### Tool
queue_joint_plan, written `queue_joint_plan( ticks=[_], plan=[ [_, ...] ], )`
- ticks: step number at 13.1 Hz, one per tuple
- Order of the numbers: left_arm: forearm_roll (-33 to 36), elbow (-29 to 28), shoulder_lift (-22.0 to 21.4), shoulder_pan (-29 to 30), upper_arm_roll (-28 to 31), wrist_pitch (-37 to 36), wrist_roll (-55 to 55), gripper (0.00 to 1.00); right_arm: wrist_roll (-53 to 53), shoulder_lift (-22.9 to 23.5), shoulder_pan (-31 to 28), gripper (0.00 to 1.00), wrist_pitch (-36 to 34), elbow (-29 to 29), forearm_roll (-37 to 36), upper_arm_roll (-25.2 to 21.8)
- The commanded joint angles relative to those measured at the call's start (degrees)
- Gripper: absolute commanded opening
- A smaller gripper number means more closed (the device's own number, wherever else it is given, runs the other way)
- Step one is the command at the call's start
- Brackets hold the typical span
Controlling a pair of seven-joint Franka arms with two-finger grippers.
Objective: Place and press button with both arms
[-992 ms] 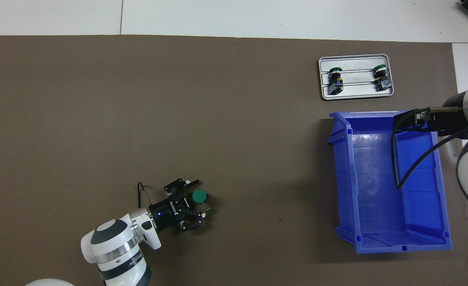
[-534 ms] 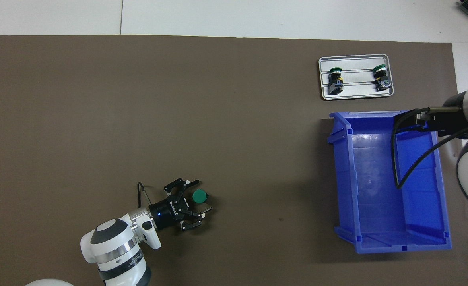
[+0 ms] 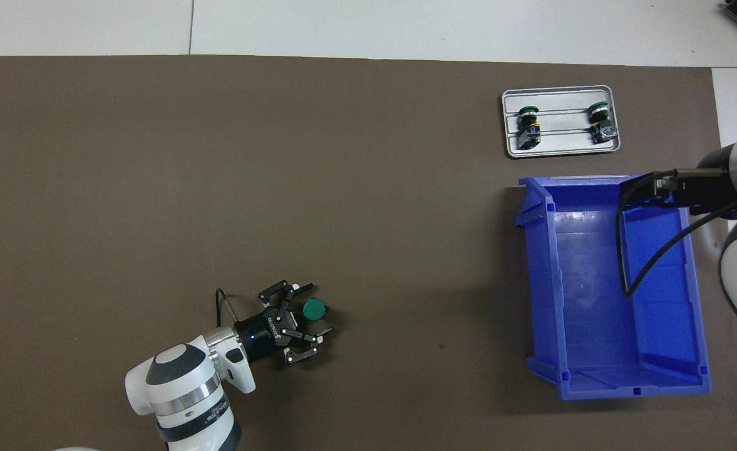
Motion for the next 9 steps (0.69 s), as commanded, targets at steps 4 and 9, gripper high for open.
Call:
queue_joint_plan(
  ticks=[4, 9],
  plan=[
    [-1.8, 2.1, 5.2, 0.8, 2.0, 14.1, 12.0, 0.99, -0.7, -0.5, -0.1, 1.00, -0.6, -0.4, 0.3, -0.1],
    [-1.8, 4.7, 5.2, 0.7, 1.8, 23.1, 12.0, 0.99, -0.7, -0.5, -0.1, 1.00, -0.6, -0.4, 0.3, -0.1]
  ],
)
